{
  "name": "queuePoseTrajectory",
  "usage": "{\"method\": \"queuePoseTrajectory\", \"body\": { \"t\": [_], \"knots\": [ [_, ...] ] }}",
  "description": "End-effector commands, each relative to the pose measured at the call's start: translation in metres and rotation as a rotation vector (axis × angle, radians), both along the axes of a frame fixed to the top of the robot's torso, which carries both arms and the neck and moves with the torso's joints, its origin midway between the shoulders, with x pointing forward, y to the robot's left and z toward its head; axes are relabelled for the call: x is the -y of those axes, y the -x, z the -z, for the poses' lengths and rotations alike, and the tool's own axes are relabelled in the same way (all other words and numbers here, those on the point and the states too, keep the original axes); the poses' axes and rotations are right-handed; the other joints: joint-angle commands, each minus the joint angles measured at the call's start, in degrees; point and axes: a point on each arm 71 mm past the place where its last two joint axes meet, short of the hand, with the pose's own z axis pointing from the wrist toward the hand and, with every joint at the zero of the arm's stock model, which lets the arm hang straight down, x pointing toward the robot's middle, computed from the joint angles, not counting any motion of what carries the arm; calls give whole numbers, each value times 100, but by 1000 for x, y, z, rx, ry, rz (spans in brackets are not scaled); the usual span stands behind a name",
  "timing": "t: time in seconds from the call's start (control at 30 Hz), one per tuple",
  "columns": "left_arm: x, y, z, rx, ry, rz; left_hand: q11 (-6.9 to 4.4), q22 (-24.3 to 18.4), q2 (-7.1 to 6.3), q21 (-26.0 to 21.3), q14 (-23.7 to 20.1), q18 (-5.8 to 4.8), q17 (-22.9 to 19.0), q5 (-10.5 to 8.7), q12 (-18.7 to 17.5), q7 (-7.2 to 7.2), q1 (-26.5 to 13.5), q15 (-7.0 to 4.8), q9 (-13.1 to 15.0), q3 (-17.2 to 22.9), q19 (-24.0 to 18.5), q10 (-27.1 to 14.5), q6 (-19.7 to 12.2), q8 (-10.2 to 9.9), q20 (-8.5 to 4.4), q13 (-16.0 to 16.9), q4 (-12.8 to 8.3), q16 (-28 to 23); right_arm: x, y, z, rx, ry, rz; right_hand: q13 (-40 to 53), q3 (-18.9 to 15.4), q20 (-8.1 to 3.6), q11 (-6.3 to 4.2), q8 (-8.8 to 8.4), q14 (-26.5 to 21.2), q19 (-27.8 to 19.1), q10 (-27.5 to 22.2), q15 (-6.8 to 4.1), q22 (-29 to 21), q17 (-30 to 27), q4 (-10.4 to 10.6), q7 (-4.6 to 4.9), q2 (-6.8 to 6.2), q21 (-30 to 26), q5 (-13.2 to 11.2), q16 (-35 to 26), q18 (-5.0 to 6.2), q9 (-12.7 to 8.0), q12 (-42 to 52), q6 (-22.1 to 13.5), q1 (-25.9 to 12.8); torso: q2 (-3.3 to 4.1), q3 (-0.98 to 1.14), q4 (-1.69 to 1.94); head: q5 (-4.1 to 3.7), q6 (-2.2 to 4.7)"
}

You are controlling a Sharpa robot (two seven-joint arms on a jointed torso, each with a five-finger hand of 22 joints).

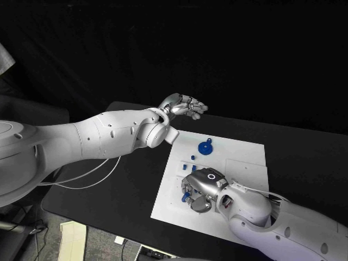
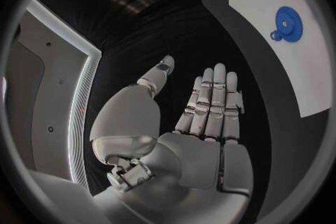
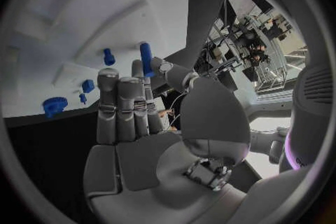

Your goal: Assemble the parts on the task board

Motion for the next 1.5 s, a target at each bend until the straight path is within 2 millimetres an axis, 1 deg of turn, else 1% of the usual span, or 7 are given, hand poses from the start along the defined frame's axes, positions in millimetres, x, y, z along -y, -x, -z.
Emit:
{"method": "queuePoseTrajectory", "body": {
  "t": [0.03,0.27,0.4,0.63,0.9,1.23,1.5],
  "knots": [
    [2,0,-1,2,10,8,38,7,-5,-37,25,59,7,17,-36,91,-66,9,-6,12,19,-3,-40,10,8,-8,37,-40,0,1,3,-7,26,-14,-6,24,-8,-3,14,6,3,42,-34,100,7,-22,0,83,27,-3,21,398,128,7,52,-2,-1,1,-1,4,-1],
    [2,0,-1,1,10,8,38,10,0,-39,25,59,11,18,-38,91,-68,9,-6,14,20,-3,-42,11,8,-8,42,-43,4,-2,5,5,29,0,-1,29,-9,-3,11,6,1,41,-34,99,8,-32,1,93,30,-3,21,398,131,4,50,-7,0,-1,0,-6,-12],
    [1,0,-1,1,9,7,39,11,3,-40,25,59,13,18,-39,92,-68,9,-7,15,20,-4,-44,11,8,-8,43,-45,4,-3,4,21,12,6,3,35,-10,-3,9,5,-1,41,-34,99,8,-40,1,93,31,-3,21,398,133,2,50,-7,-2,-4,2,-24,2],
    [2,1,-1,5,2,15,39,13,1,-43,24,59,16,18,-41,92,-67,9,-7,15,19,-5,-45,12,8,-9,43,-47,5,-4,2,36,-1,18,12,49,-13,-4,9,7,0,45,-35,98,10,-58,-1,104,37,-3,21,399,140,0,55,-3,-2,-9,6,-30,-2],
    [0,1,-1,4,1,11,39,15,-2,-45,24,60,19,18,-44,92,-64,9,-7,16,19,-6,-47,13,8,-9,42,-50,4,-1,1,32,1,8,19,52,-16,-5,10,9,3,50,-36,99,12,-68,-2,103,43,-3,23,398,144,0,60,-4,-1,-3,1,-17,-6],
    [0,1,-1,4,0,9,40,18,-6,-49,24,59,24,17,-46,92,-66,10,-7,15,18,-6,-48,15,8,-9,44,-54,-2,3,5,45,81,-28,29,52,-18,-7,11,11,2,54,-38,100,16,-92,-5,97,52,-3,27,398,152,-3,67,-7,-2,-1,-9,-12,-18],
    [-1,1,-1,4,0,8,41,20,-9,-51,24,59,27,17,-48,92,-67,10,-8,15,18,-6,-49,16,9,-9,46,-56,-8,12,8,97,133,-62,37,52,-19,-9,13,11,0,60,-40,101,18,-105,-8,92,57,-3,29,398,157,-3,74,-9,-2,1,0,-14,-22]
  ]
}}
